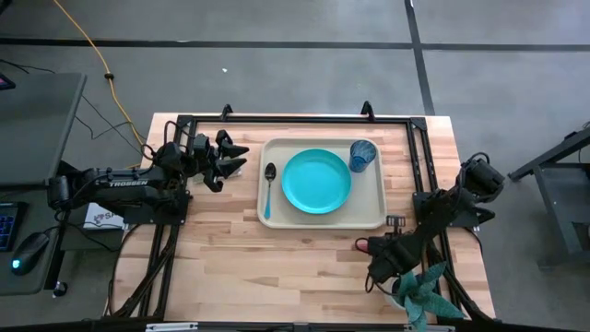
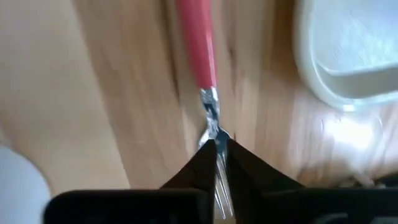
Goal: Pick and place plate/cup/fork/spoon on tray
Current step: Put the pink fork on the gray tray beside the blue plate
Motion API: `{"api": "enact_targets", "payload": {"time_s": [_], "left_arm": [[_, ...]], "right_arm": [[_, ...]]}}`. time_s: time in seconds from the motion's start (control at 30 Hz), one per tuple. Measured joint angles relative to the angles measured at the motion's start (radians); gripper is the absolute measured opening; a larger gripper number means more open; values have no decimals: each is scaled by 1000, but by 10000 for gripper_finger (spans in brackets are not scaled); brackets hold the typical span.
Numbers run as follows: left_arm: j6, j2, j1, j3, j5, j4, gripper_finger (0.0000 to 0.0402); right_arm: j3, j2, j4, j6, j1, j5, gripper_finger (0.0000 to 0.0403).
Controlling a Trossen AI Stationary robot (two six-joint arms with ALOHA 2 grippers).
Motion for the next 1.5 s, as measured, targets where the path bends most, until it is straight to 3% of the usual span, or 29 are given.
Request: {"api": "enact_targets", "payload": {"time_s": [0.27,0.4,0.57,0.77,1.23,1.5], "left_arm": [[0,0,0,0,0,-10,168],[-3,0,0,0,0,-19,168],[-2,0,0,0,0,-22,168],[0,0,0,0,0,-22,168],[0,0,0,0,0,-23,168],[0,0,0,0,0,-26,168]], "right_arm": [[-10,-41,-12,134,21,40,160],[-110,-122,67,204,21,28,198],[-244,-253,268,241,17,43,204],[-285,-326,292,243,8,51,204],[-280,-165,363,48,-68,14,204],[-280,-154,363,49,-68,-9,199]]}}
